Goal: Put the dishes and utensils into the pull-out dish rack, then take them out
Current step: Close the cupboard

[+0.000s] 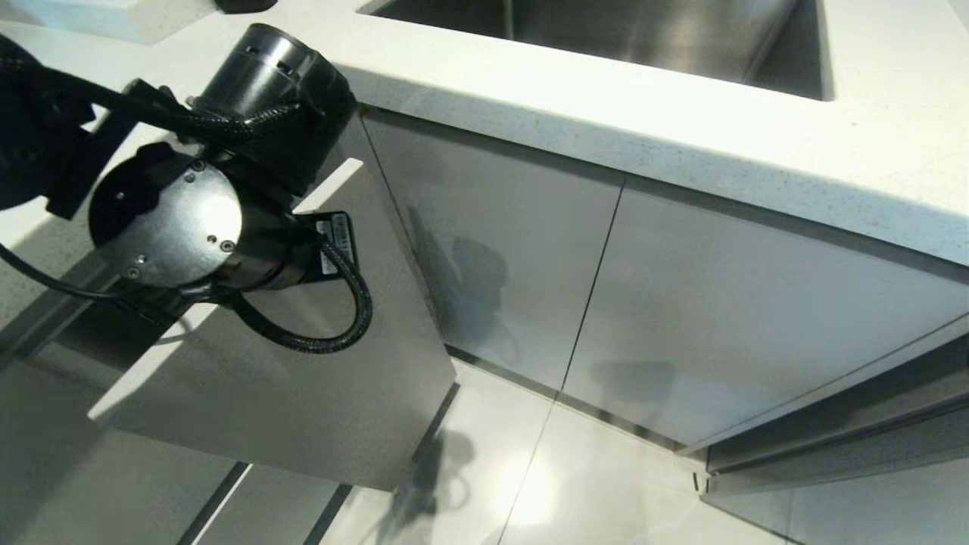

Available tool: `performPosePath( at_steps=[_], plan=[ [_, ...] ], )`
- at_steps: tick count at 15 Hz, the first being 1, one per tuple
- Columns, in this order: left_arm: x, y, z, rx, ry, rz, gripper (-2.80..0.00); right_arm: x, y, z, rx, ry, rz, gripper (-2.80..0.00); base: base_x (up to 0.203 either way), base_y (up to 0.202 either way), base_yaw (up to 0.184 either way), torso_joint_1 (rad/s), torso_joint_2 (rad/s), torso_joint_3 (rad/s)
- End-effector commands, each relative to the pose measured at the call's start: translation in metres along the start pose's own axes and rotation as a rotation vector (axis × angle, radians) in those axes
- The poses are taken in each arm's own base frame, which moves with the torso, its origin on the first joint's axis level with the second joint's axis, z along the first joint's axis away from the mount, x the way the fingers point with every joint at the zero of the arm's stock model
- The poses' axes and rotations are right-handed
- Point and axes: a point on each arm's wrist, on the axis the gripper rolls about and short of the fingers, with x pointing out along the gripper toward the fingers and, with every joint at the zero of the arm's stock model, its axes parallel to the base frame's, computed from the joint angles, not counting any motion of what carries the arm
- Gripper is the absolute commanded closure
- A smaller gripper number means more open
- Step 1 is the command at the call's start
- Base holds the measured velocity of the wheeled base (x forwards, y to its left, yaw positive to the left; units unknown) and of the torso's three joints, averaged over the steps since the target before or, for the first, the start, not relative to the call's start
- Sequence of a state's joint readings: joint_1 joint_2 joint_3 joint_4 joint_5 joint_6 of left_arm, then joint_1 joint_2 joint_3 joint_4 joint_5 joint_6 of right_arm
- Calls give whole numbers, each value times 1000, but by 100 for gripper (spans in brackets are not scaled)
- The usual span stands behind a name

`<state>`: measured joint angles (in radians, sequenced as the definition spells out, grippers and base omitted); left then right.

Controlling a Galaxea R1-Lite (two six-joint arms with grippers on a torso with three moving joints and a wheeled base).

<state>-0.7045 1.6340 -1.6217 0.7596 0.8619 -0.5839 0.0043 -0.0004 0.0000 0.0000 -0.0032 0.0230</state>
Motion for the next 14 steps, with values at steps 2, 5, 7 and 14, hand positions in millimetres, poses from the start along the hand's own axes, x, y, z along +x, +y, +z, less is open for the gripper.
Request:
performPosePath(
  at_steps=[2,5,7,14],
  plan=[
    [11,21,11,-33,-9,79,0,0,0,0,0,2,2,0,0,0,0,0,0,0],
    [24,36,20,-47,-11,152,0,0,0,0,0,2,2,0,0,0,0,0,0,0],
    [27,42,25,-64,-16,176,0,0,0,0,0,2,1,0,0,0,0,0,0,0],
    [27,52,29,-71,-23,200,0,0,0,0,0,2,1,0,0,0,0,0,0,0]
  ],
)
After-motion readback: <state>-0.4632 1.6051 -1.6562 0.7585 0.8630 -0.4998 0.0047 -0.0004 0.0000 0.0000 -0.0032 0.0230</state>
